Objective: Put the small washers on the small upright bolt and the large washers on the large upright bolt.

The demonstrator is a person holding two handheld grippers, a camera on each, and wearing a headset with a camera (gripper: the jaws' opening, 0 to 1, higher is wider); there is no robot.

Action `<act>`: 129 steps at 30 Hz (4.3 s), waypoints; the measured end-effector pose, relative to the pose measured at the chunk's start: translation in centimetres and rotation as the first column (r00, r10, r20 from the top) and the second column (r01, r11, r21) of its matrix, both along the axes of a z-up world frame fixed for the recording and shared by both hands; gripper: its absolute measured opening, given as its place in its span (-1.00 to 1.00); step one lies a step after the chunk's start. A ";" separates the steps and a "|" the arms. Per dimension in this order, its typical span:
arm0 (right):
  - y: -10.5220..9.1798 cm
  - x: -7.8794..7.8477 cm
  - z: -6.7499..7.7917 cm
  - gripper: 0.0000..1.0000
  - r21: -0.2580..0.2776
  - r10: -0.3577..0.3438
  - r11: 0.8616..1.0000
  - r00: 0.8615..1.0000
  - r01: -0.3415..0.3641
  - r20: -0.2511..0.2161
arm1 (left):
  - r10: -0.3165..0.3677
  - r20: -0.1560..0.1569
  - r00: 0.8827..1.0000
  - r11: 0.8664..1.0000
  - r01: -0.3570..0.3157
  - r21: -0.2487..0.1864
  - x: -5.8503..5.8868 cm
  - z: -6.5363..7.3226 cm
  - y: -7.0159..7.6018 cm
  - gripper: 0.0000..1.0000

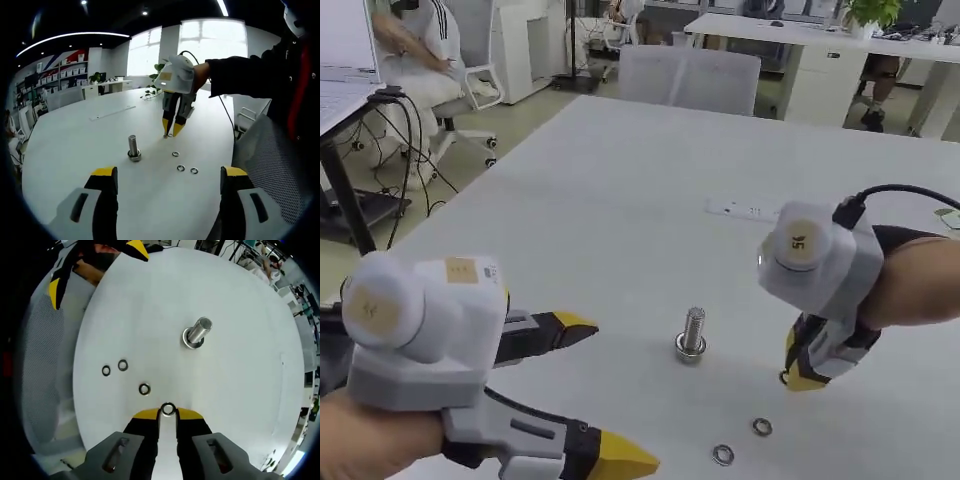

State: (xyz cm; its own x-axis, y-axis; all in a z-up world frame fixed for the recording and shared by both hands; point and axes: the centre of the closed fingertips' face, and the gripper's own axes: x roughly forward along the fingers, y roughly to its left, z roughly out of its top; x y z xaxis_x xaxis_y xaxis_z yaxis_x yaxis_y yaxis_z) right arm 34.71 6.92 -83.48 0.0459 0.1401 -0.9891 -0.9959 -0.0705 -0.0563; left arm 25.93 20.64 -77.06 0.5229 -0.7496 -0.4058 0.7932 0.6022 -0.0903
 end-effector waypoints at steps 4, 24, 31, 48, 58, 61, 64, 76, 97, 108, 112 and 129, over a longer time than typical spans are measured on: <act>-0.6 -0.1 0.5 -0.74 0.007 -0.019 1.000 1.000 0.019 0.003 | -0.026 -0.001 1.000 1.000 0.026 0.004 0.3 0.2 -0.7 0.69; -4.1 0.7 2.4 -0.74 0.002 -0.088 0.996 0.995 0.088 0.035 | -0.106 -0.015 0.994 0.994 0.106 0.013 0.8 -0.3 -2.6 0.69; -4.0 1.6 3.5 -0.74 0.017 -0.098 0.995 0.994 0.097 0.054 | -0.113 -0.016 0.993 0.993 0.113 0.012 0.9 -0.3 -2.7 0.69; -3.1 2.9 3.7 -0.74 0.027 -0.081 0.996 0.994 0.080 0.068 | -0.111 -0.024 0.994 0.994 0.111 0.014 1.3 -0.8 -2.7 0.69; -2.9 3.1 3.0 -0.74 0.024 -0.073 0.997 0.996 0.072 0.051 | -0.109 -0.039 0.993 0.994 0.110 0.013 1.3 -1.3 -2.8 0.69; -2.9 3.1 2.7 -0.74 0.018 -0.070 0.997 0.996 0.069 0.047 | -0.105 -0.041 0.994 0.994 0.106 0.012 1.3 -1.4 -2.7 0.69; -3.0 3.2 2.6 -0.74 0.016 -0.069 0.998 0.997 0.069 0.046 | -0.104 -0.043 0.994 0.994 0.104 0.013 1.3 -1.4 -2.7 0.69; -3.0 3.2 2.2 -0.74 0.012 -0.066 0.998 0.997 0.066 0.033 | -0.098 -0.050 0.994 0.995 0.099 0.015 1.3 -1.6 -2.6 0.68; -2.9 2.8 0.0 -0.74 0.001 -0.069 0.998 0.998 0.069 0.001 | -0.087 -0.057 0.995 0.996 0.088 0.018 1.0 -1.8 -2.3 0.68; -2.8 2.5 -1.8 -0.74 -0.002 -0.083 0.997 0.996 0.083 -0.027 | -0.079 -0.059 0.995 0.997 0.080 0.020 0.9 -1.7 -2.0 0.68; -2.8 2.3 -2.4 -0.74 -0.006 -0.084 0.996 0.996 0.084 -0.035 | -0.076 -0.061 0.995 0.997 0.077 0.020 0.9 -1.7 -2.0 0.68; -2.6 2.2 -3.3 -0.74 -0.013 -0.070 0.997 0.997 0.070 -0.039 | -0.069 -0.065 0.995 0.997 0.071 0.022 0.9 -1.7 -1.9 0.67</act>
State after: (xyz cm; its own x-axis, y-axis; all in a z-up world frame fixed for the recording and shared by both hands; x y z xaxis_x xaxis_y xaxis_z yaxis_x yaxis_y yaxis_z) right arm 36.92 4.30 -86.76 0.0158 0.1267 -0.9918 -0.9999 -0.0008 -0.0161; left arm 26.87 18.76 -78.80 0.4420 -0.7727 -0.4556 0.8263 0.5483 -0.1284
